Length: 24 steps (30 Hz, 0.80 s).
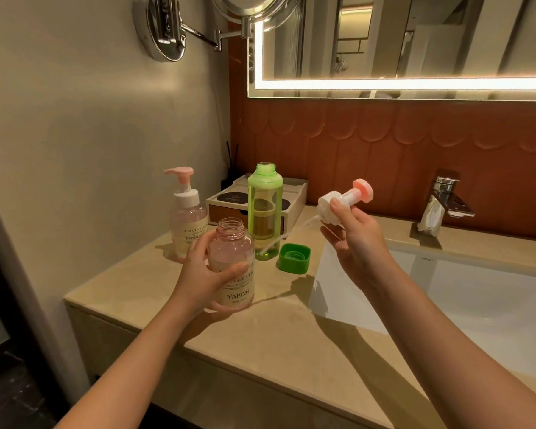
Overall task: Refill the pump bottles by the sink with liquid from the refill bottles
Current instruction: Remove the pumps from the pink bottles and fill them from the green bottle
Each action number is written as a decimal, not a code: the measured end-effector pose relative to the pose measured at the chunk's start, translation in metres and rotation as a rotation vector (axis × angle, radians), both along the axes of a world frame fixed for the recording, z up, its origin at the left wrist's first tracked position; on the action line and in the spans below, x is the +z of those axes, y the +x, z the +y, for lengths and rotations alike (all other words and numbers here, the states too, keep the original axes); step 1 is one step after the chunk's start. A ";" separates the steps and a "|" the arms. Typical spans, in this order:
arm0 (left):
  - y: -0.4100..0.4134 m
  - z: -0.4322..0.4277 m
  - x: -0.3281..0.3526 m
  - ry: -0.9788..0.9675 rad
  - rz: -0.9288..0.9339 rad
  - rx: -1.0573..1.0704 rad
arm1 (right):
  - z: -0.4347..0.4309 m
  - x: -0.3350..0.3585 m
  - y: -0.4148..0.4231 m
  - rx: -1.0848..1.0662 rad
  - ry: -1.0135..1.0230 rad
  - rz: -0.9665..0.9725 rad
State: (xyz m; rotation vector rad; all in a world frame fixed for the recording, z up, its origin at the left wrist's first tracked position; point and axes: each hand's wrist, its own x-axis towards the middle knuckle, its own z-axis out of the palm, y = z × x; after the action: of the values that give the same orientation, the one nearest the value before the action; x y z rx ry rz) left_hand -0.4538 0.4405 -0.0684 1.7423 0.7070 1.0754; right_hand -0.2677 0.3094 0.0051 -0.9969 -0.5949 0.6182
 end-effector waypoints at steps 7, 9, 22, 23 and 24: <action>0.016 0.027 0.015 0.021 0.209 0.137 | 0.014 0.010 0.006 0.109 -0.330 -0.750; 0.020 0.034 0.016 0.043 0.255 0.184 | 0.021 0.011 0.002 0.144 -0.457 -0.921; 0.052 0.042 0.022 0.163 0.323 0.374 | 0.054 -0.020 -0.030 0.254 -0.933 -1.491; 0.054 0.042 0.022 0.167 0.318 0.377 | 0.056 -0.023 -0.031 0.257 -0.935 -1.502; 0.054 0.042 0.022 0.168 0.315 0.378 | 0.058 -0.025 -0.032 0.256 -0.936 -1.509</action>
State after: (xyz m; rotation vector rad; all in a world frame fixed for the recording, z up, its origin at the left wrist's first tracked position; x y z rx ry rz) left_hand -0.3993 0.4824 -0.0464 1.9974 1.2085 1.1463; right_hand -0.2992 0.3674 -0.0202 -2.2867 -1.8633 0.2249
